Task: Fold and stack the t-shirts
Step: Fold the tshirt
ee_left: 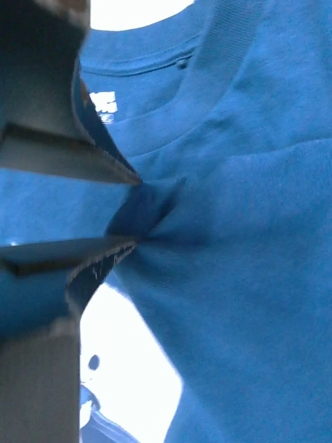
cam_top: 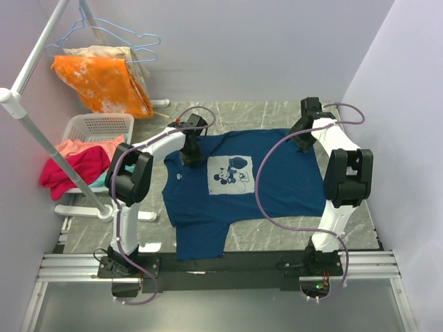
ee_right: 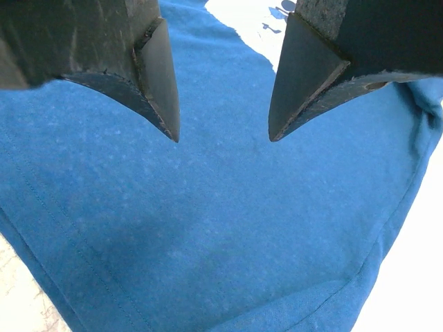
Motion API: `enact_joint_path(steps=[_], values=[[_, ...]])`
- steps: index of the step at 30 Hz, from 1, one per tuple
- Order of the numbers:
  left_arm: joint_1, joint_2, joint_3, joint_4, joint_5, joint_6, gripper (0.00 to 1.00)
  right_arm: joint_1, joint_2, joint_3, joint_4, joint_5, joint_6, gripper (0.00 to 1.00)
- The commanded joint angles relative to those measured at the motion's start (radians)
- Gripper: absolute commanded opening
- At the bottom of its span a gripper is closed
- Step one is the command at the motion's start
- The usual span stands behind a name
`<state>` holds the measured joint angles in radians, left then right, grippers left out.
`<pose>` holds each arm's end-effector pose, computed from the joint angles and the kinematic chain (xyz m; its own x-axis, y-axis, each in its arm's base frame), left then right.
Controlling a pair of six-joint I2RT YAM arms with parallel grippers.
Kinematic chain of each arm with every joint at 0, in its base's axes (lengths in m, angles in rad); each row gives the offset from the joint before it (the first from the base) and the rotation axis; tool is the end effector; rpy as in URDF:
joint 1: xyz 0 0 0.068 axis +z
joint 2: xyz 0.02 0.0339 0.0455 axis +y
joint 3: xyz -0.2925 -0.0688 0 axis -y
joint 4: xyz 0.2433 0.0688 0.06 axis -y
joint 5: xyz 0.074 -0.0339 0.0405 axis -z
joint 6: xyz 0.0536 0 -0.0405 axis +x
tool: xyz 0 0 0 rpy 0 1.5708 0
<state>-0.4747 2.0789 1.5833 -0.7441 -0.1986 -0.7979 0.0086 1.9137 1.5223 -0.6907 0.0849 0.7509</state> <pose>0.4015 -0.1945 0.1865 -0.8672 -0.3434 -0.3605 -0.3291 0.9387 -0.1024 0.4260 -0.0009 0.2391 -0.6242 0.6745 -0.3943 0.6252 0.7338 0.2656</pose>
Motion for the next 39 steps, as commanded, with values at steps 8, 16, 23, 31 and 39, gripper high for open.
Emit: enact_joint_path(steps=[8, 16, 23, 31, 39], values=[[-0.054, -0.128, -0.002, 0.022, -0.047, -0.006, 0.47, -0.001, -0.018, -0.002, 0.022, -0.001, 0.004, 0.61], [-0.050, -0.100, 0.012, -0.064, -0.168, -0.112, 0.39, -0.001, -0.033, -0.016, 0.023, 0.004, -0.005, 0.61], [-0.007, -0.125, 0.018, 0.069, -0.165, -0.100, 0.34, -0.001, -0.042, -0.030, 0.026, -0.002, -0.007, 0.60], [-0.008, -0.054, 0.063, 0.012, -0.085, -0.058, 0.33, -0.001, -0.056, -0.043, 0.028, 0.001, -0.013, 0.60], [-0.025, -0.074, -0.002, 0.008, -0.061, -0.061, 0.35, -0.001, -0.056, -0.047, 0.028, 0.004, -0.009, 0.60]])
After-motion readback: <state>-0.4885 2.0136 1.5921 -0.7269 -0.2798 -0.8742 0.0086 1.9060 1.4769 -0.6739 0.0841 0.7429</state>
